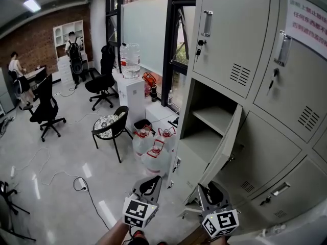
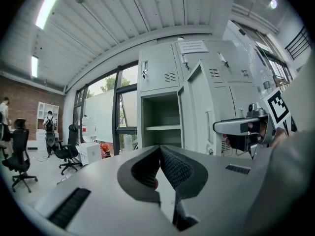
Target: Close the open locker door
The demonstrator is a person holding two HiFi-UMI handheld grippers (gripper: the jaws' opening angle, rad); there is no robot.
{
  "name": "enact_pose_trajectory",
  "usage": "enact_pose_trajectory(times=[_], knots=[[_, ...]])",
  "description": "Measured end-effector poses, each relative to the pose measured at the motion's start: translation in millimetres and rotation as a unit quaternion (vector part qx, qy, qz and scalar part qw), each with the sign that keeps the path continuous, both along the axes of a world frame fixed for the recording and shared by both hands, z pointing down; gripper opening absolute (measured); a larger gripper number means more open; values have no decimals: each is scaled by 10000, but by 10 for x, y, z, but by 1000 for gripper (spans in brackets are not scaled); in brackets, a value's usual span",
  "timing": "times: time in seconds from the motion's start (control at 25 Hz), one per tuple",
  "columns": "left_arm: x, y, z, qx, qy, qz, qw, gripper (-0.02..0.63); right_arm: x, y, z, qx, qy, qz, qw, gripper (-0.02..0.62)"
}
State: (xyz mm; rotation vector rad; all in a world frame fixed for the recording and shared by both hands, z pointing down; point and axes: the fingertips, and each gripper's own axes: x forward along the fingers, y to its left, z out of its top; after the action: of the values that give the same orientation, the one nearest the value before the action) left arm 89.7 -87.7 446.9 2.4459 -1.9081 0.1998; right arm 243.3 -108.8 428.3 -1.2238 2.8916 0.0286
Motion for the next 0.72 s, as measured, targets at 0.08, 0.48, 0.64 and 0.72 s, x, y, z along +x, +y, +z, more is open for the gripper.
enact_pose_trajectory(times=[0.08, 0.48, 0.64, 0.72], knots=[[-33, -16, 8, -8, 9, -25, 10000, 21, -47, -9, 4, 14, 17, -53, 10000, 144], [-448, -251, 10, -6, 44, -13, 10000, 21, -516, -176, 4, 48, 132, -47, 9999, 129], [-698, -444, 5, -19, 59, 109, 9999, 21, -744, -313, 11, -2, 140, 153, 9998, 123], [-810, -558, 10, -41, 62, 197, 9998, 21, -867, -396, 10, 26, 170, 215, 9996, 120]])
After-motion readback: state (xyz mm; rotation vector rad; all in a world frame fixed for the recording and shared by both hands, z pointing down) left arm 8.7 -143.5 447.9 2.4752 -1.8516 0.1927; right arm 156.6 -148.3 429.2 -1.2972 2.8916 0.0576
